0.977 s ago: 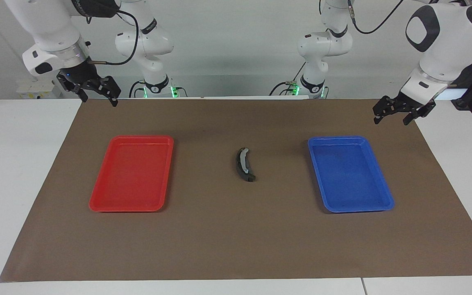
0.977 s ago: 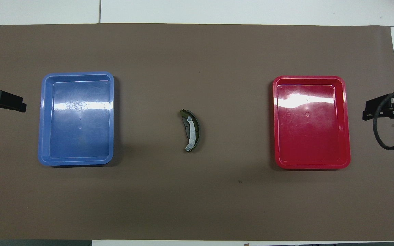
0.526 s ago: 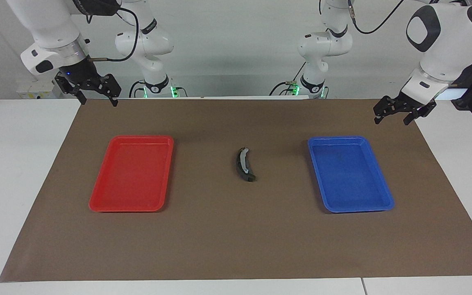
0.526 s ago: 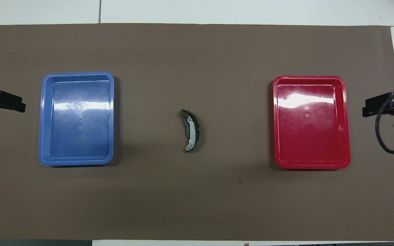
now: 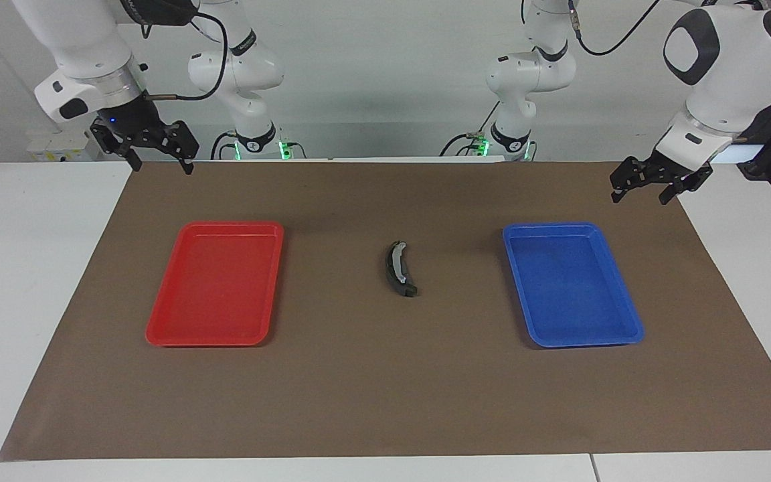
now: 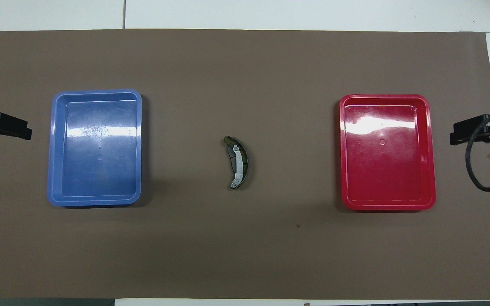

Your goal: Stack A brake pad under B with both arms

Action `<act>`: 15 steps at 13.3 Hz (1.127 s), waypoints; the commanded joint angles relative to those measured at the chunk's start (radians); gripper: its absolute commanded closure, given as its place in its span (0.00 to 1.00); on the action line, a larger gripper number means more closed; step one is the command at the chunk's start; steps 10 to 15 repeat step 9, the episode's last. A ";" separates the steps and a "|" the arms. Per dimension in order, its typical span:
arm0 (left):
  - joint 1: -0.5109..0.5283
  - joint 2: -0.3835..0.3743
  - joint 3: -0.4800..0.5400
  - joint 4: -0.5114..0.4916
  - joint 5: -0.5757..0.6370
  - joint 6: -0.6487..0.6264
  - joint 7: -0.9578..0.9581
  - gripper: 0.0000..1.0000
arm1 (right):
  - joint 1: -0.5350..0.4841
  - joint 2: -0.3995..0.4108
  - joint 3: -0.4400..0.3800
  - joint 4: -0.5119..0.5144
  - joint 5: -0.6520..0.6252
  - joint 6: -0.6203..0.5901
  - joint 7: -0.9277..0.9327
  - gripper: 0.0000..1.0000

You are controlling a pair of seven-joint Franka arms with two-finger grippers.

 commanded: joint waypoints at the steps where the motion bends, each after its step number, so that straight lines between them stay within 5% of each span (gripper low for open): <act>1: 0.004 -0.009 0.000 -0.014 0.006 0.008 -0.011 0.00 | -0.013 0.004 0.009 0.005 0.005 0.006 -0.022 0.00; 15: 0.004 -0.009 0.000 -0.014 0.006 0.008 -0.011 0.00 | -0.010 -0.003 0.011 -0.009 -0.035 0.010 -0.016 0.00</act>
